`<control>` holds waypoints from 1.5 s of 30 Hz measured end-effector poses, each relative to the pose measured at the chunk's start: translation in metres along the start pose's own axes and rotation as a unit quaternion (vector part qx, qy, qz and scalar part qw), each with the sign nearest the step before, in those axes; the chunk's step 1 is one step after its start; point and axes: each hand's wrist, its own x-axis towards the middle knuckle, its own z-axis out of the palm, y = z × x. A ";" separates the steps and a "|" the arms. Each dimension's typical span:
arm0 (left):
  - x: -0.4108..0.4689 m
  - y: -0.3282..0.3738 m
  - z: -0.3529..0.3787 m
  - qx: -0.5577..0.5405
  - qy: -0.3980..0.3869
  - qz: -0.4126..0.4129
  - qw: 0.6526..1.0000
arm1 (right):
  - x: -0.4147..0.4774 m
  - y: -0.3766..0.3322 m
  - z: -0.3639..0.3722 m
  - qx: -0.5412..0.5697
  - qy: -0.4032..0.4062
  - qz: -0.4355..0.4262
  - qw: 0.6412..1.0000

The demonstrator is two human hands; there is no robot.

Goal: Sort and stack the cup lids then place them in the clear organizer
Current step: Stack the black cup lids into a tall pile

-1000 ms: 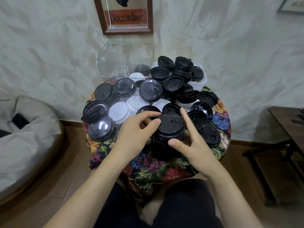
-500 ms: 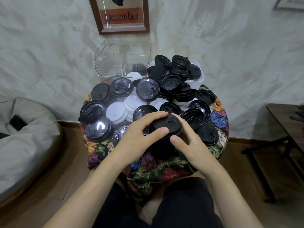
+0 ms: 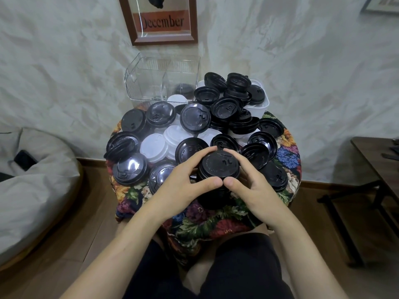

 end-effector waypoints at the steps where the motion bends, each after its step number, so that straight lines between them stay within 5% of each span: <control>1: 0.000 -0.001 0.000 0.002 0.001 0.000 1.000 | 0.000 0.000 0.000 -0.002 -0.003 0.001 1.000; 36: -0.001 -0.008 -0.008 -0.014 -0.042 -0.007 0.999 | 0.004 -0.003 -0.001 -0.029 -0.009 0.008 1.000; 40: -0.006 -0.011 -0.012 -0.001 0.024 0.009 1.000 | 0.003 -0.003 0.002 -0.035 -0.001 0.011 0.999; 43: -0.013 -0.013 -0.025 0.032 0.191 0.041 0.980 | 0.004 -0.002 0.004 -0.038 0.007 0.011 0.999; 45: -0.017 -0.021 -0.045 0.147 0.304 0.057 0.940 | 0.004 -0.002 0.005 -0.037 0.011 0.011 0.999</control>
